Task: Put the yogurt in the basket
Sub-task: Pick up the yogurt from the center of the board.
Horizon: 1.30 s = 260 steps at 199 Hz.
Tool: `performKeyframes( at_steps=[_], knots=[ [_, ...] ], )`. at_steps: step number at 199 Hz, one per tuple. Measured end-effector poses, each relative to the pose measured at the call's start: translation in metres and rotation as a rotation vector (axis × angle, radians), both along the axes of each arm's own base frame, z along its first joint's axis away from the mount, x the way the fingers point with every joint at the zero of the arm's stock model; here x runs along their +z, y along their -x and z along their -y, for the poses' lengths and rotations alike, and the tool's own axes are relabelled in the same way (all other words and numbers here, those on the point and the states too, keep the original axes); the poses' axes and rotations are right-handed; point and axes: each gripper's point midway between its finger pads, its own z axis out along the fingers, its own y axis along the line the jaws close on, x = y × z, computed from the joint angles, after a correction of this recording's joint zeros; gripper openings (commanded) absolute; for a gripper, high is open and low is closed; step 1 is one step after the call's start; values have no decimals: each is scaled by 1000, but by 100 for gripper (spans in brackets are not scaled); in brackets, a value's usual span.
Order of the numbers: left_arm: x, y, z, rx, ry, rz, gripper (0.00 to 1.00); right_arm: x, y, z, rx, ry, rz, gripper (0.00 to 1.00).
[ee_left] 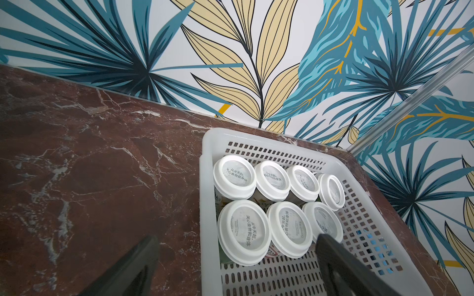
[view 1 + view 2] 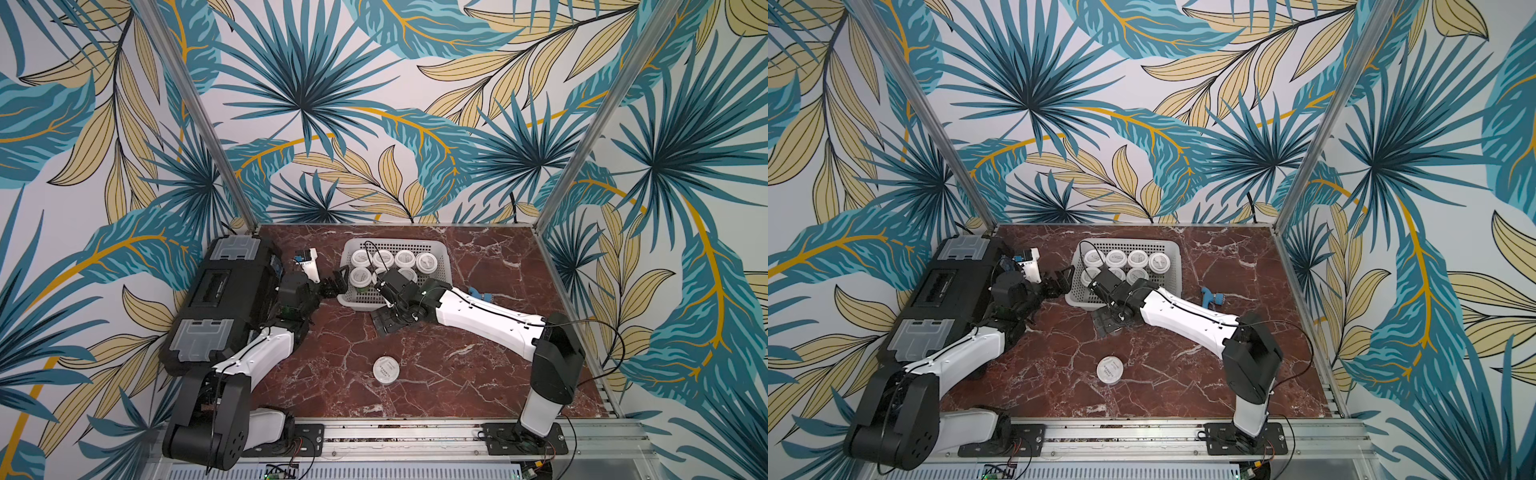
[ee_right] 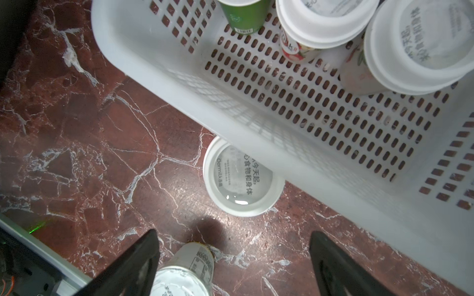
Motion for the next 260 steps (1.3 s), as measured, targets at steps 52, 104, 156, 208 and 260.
performKeyframes(
  at_steps=[52,104,156,208,260],
  knots=[
    [0,0,0,0,0,1,100,-15,-5,-3,-14,14,-3,95],
    [0,0,0,0,0,1,100,-31,-5,-3,-24,25,-15,94],
    [0,0,0,0,0,1,100,-33,-10,-5,-42,14,6,93],
    [0,0,0,0,-1,1,100,-37,-11,-2,-51,22,12,91],
    [0,0,0,0,-1,1,100,-38,-13,-2,-58,23,20,86]
  ],
)
